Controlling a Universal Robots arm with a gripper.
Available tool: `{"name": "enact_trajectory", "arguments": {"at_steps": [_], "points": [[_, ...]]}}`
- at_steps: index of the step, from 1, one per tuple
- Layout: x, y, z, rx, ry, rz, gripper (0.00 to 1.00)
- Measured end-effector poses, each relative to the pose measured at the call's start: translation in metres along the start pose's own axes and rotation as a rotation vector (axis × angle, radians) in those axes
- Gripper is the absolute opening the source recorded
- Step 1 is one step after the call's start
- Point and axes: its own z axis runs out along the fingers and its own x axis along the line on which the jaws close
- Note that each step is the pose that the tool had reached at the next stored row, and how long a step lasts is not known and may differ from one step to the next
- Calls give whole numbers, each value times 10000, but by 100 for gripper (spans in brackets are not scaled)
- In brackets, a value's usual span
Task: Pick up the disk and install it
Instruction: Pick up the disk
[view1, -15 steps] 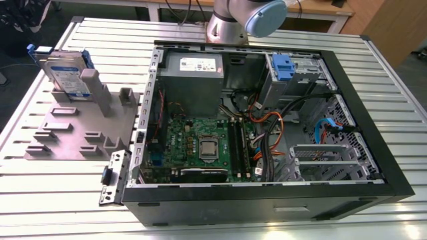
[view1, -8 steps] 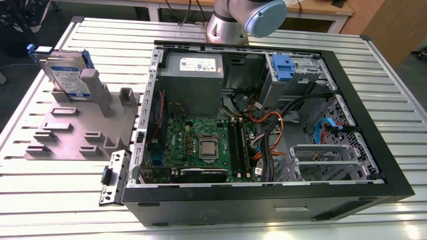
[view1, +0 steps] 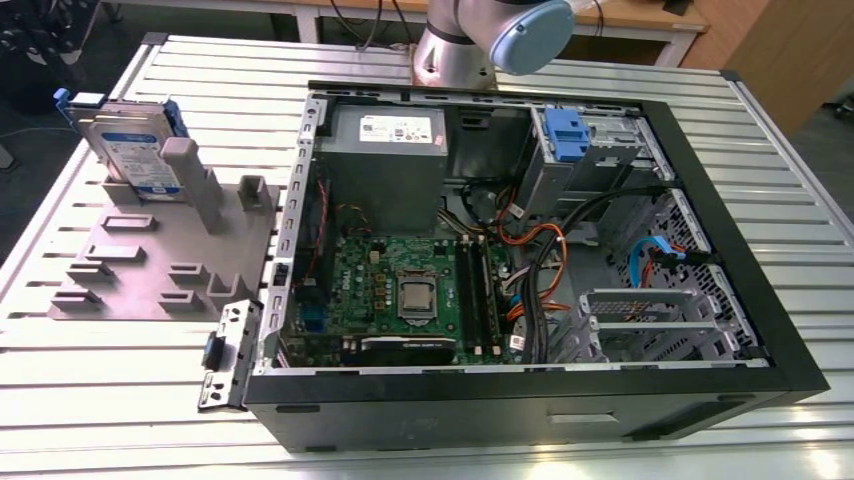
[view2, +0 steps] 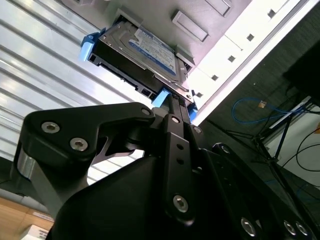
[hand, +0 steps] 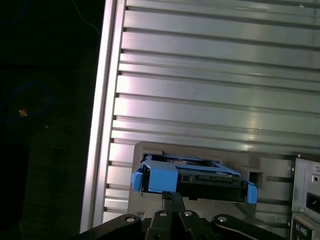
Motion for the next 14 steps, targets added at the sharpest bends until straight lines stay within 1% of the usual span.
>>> {"name": "enact_trajectory", "arguments": {"at_steps": [9,14], "points": [[0,0,0,-4,31,-630,11],[0,0,0,-7,44,-885,11]]}}
